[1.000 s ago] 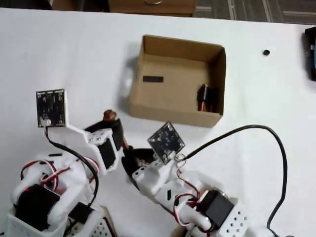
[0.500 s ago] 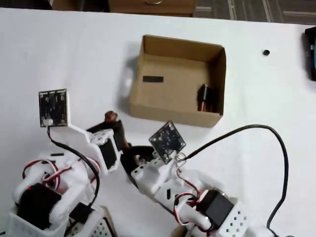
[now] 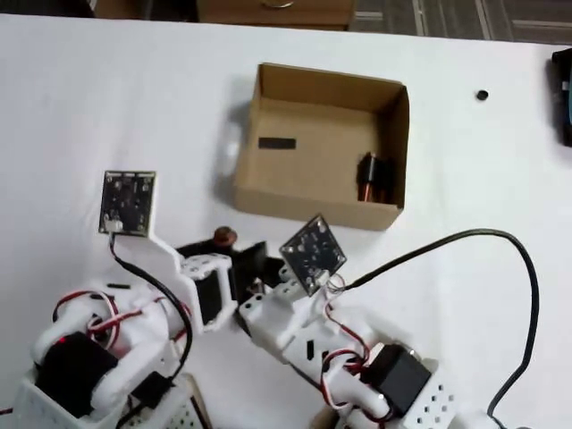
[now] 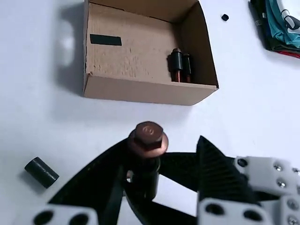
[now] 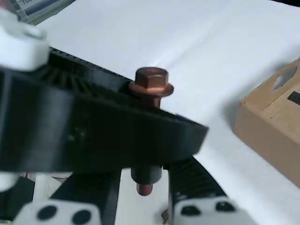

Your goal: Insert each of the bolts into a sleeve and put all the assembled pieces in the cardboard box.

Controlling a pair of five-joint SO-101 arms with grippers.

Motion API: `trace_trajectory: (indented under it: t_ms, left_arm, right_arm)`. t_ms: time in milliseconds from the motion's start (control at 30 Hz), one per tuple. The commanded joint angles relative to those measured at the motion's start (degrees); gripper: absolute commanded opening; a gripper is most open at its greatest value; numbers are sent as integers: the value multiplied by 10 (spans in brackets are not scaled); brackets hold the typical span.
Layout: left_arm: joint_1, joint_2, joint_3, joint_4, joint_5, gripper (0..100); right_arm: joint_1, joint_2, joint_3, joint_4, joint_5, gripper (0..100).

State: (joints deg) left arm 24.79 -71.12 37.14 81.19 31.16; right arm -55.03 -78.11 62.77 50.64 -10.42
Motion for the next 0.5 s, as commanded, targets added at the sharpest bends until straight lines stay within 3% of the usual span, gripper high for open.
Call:
trace_trajectory:
  t_ms: [0, 200, 467]
  left_arm:
    - [7, -5, 0, 1, 1, 232]
    - [11, -5, 1, 3, -6, 247]
    - [7, -6, 17, 12, -23, 417]
  right_arm:
    - [4, -6, -38, -10, 3, 19]
    - [15, -4, -59, -6, 3, 19]
    - [62, -6, -87, -7, 3, 19]
